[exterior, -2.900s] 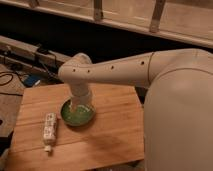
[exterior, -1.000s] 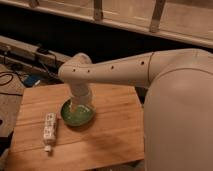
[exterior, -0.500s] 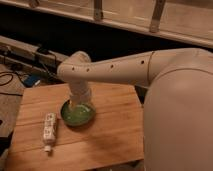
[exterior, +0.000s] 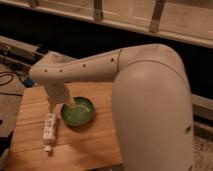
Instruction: Place the bottle in the ceramic bowl
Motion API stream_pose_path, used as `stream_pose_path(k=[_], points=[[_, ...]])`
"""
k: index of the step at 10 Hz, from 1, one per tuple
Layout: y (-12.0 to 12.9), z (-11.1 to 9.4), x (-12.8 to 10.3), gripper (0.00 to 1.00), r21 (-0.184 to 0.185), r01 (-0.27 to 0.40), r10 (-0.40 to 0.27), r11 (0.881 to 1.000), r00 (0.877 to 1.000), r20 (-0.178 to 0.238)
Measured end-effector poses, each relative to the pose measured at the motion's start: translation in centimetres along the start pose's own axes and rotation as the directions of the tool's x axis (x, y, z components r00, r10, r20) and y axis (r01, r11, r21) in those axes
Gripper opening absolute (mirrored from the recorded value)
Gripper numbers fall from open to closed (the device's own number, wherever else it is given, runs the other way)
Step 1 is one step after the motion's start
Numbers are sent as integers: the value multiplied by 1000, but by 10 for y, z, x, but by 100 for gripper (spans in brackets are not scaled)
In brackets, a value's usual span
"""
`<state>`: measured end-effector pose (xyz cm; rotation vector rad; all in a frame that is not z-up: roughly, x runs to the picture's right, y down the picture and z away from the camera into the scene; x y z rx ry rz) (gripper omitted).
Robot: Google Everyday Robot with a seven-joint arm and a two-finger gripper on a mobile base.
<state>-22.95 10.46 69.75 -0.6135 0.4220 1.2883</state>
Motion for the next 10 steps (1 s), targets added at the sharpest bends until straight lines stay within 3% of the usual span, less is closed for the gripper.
stream_pose_path(k=[1, 7, 9, 10], points=[[16, 4, 3, 65, -11, 11, -11, 1000, 1000, -6], [14, 8, 4, 65, -6, 11, -11, 1000, 1000, -19], [27, 28, 13, 65, -20, 36, -37, 999, 998, -48], [36, 47, 20, 65, -33, 46, -48, 998, 996, -78]])
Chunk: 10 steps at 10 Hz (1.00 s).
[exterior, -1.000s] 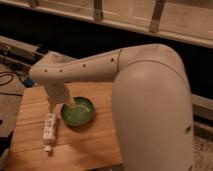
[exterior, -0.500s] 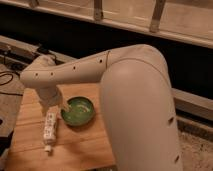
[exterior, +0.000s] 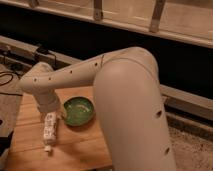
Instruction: Place the bottle in the ceramic bowl
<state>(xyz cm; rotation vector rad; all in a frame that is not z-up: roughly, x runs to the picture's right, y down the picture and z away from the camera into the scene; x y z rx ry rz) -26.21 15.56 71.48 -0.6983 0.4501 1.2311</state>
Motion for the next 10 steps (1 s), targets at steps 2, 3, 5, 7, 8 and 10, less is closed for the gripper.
stream_pose_path(k=[2, 3, 5, 7, 8, 10], points=[[13, 32, 10, 65, -28, 8, -10, 1000, 999, -50], [23, 42, 16, 65, -44, 11, -14, 999, 998, -66], [45, 51, 22, 65, -70, 21, -27, 997, 996, -82], [78, 52, 24, 65, -80, 30, -36, 996, 996, -77], [86, 52, 24, 65, -88, 32, -38, 996, 997, -73], [79, 52, 23, 65, -78, 26, -32, 997, 997, -75]])
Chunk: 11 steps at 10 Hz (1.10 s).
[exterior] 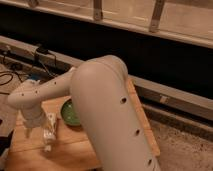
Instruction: Place the bottle in the ceramic bowl
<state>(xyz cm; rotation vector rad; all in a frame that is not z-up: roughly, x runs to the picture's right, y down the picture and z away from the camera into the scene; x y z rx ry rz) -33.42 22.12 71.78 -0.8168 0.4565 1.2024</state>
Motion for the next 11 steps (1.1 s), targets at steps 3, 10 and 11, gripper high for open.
stream_pose_path(k=[3, 10, 11], points=[[-5, -2, 0, 65, 17, -21, 21, 1000, 1000, 14], [-59, -2, -6, 65, 21, -133, 132, 991, 990, 43], [-55, 2, -6, 65, 17, -126, 125, 992, 991, 36]])
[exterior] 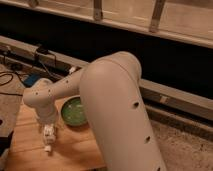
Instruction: Place the bottle in the ceramic bowl
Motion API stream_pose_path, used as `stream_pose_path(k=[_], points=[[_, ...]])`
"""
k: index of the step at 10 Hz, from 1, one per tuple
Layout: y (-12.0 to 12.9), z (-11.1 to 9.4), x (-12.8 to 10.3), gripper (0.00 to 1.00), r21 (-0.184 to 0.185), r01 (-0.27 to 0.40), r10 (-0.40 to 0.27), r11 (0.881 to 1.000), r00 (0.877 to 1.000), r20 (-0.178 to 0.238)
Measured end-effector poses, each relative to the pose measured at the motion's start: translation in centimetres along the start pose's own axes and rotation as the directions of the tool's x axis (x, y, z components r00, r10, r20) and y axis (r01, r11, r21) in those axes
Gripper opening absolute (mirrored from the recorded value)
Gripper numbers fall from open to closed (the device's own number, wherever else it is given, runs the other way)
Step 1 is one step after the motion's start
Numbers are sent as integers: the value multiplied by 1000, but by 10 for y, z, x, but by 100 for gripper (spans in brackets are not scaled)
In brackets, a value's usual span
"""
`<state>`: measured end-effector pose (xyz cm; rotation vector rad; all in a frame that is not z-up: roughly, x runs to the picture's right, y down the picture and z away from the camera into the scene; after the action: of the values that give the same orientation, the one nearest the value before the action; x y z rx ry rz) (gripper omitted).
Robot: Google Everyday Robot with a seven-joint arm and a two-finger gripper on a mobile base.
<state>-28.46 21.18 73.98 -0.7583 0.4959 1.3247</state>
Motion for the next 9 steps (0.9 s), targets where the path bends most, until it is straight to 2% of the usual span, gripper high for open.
stream_pose_path(k=[4, 9], points=[[16, 18, -2, 65, -7, 40, -40, 999, 999, -16], [26, 61, -6, 64, -52, 66, -68, 996, 997, -26]])
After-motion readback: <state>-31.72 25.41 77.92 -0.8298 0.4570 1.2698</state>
